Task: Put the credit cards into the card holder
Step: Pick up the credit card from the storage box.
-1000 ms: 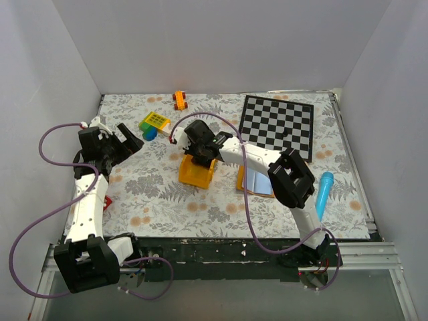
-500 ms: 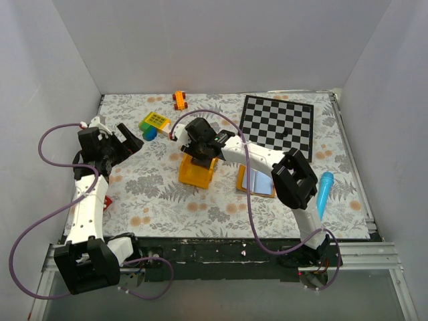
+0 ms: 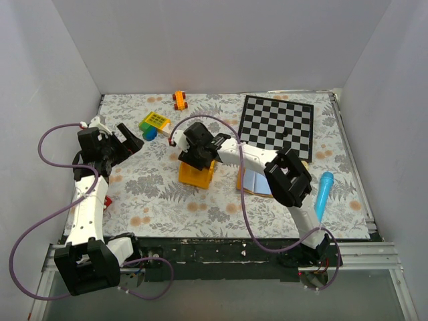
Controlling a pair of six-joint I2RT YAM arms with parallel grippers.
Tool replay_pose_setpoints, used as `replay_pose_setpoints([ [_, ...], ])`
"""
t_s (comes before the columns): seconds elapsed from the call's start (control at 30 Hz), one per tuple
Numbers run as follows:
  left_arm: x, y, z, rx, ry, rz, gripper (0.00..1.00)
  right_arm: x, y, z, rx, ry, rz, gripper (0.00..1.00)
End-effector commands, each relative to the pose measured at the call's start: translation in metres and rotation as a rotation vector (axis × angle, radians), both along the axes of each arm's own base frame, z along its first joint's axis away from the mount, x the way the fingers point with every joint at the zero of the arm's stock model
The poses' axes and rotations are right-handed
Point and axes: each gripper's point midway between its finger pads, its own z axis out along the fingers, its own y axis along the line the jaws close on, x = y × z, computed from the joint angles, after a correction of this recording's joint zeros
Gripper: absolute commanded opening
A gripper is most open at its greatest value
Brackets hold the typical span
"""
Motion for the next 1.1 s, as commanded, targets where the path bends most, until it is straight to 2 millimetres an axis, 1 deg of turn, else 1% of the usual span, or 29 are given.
replay_pose_setpoints([
  [0.0,-0.001,0.000,0.006,0.008,-0.037,-0.011,0.98,-0.002,0.005,-0.017,0.001,0.033,0.001,0.69],
  [0.33,0.000,0.000,0.005,0.004,-0.032,-0.013,0.98,0.006,0.001,-0.039,-0.060,0.028,-0.015,0.67],
  [0.53,0.000,-0.001,0.005,-0.001,-0.034,-0.017,0.98,0.010,-0.004,-0.046,-0.112,0.023,-0.019,0.65],
  [0.83,0.000,0.000,0.005,-0.002,-0.036,-0.015,0.98,-0.001,-0.013,-0.057,-0.162,0.089,-0.026,0.58],
  [0.97,0.000,-0.001,0.004,-0.004,-0.035,-0.017,0.98,-0.005,-0.017,-0.062,-0.169,0.102,-0.032,0.53],
  [1.0,0.000,-0.001,0.004,-0.005,-0.033,-0.018,0.98,-0.005,-0.018,-0.063,-0.169,0.104,-0.036,0.51],
  [1.07,0.000,0.000,0.005,-0.005,-0.036,-0.016,0.98,-0.007,-0.018,-0.062,-0.164,0.105,-0.040,0.50],
])
